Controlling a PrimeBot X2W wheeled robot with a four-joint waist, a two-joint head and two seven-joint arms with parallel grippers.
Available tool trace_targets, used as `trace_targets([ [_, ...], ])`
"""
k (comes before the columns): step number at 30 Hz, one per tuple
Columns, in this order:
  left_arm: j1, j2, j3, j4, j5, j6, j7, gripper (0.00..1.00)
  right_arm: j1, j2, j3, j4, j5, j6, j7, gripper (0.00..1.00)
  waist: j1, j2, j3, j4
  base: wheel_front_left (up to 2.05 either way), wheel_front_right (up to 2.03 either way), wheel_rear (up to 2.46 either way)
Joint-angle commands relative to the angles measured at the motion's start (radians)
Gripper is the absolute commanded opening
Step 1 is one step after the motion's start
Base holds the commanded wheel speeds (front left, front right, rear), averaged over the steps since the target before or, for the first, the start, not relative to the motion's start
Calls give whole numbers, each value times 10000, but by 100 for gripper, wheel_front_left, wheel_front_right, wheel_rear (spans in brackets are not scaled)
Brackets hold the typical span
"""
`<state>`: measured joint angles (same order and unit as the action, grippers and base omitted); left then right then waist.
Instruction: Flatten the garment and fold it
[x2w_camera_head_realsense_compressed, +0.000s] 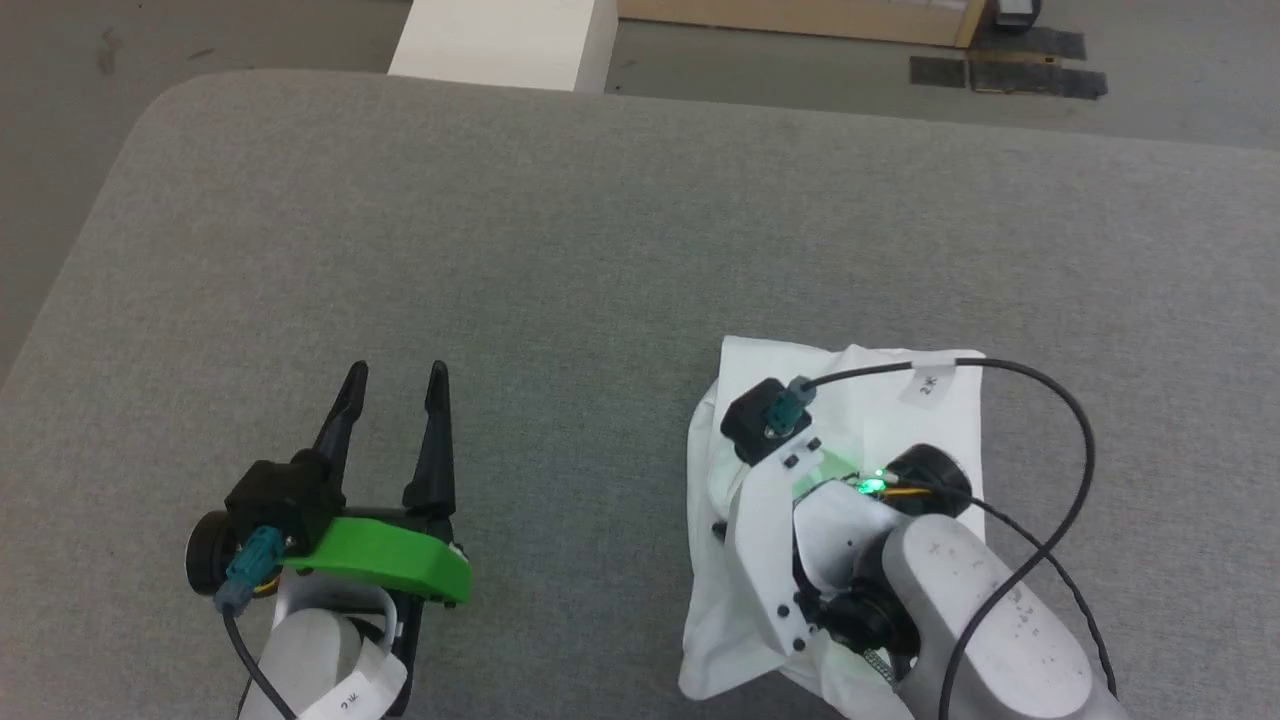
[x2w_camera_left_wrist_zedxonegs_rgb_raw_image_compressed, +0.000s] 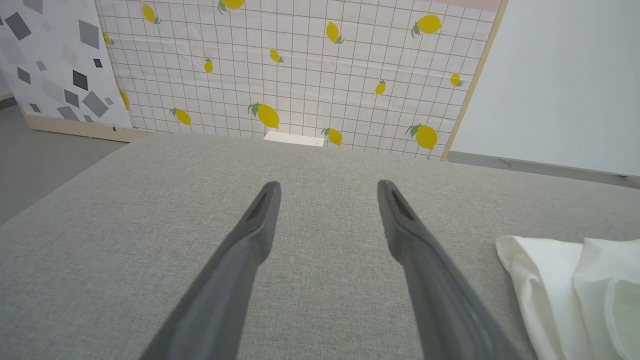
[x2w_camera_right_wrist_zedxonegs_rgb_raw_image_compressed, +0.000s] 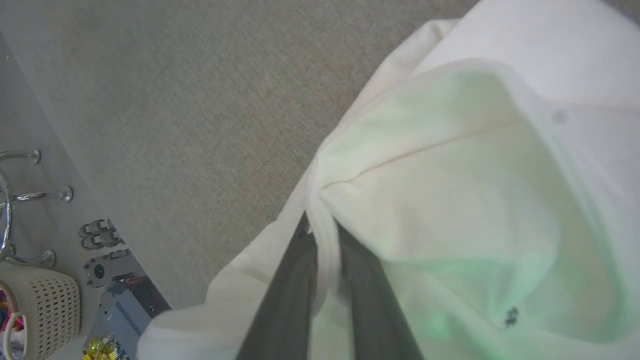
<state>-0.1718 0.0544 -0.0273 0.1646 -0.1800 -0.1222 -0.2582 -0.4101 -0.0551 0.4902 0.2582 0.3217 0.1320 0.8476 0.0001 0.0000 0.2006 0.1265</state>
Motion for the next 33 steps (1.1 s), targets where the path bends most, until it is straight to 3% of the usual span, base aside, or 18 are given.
trace_targets([
  [1,-146,-39,9,35,-154,-21,-36,100,-150,-76,181,144,180,-13,-54,100,-1,0,109,109,0,0,0],
  [7,-45,-40,123,48,-157,29,-36,100,-386,-500,597,-57,647,-13,-617,100,-1,0,17,-73,0,0,0],
  [14,113,-40,251,22,-69,60,-36,100,-321,-919,292,-1626,829,-13,-2560,100,-1,0,-311,-520,0,0,0],
  [19,239,-41,303,-106,18,66,-36,100,420,-860,-1164,-2710,573,-13,-4329,100,-1,0,-532,-801,0,0,0],
  [26,352,-41,468,-308,94,53,-36,100,2146,-112,-3909,-3451,697,-13,-6226,100,-1,0,-683,-1090,0,0,0],
  [29,400,-41,473,-350,99,53,-36,100,2848,26,-4949,-3062,1190,-13,-6194,100,-1,0,-719,-1164,0,0,0],
  [33,438,-41,480,-418,93,62,-36,100,3335,43,-5367,-2161,2689,-13,-5825,100,-1,0,-696,-1205,0,0,0],
])
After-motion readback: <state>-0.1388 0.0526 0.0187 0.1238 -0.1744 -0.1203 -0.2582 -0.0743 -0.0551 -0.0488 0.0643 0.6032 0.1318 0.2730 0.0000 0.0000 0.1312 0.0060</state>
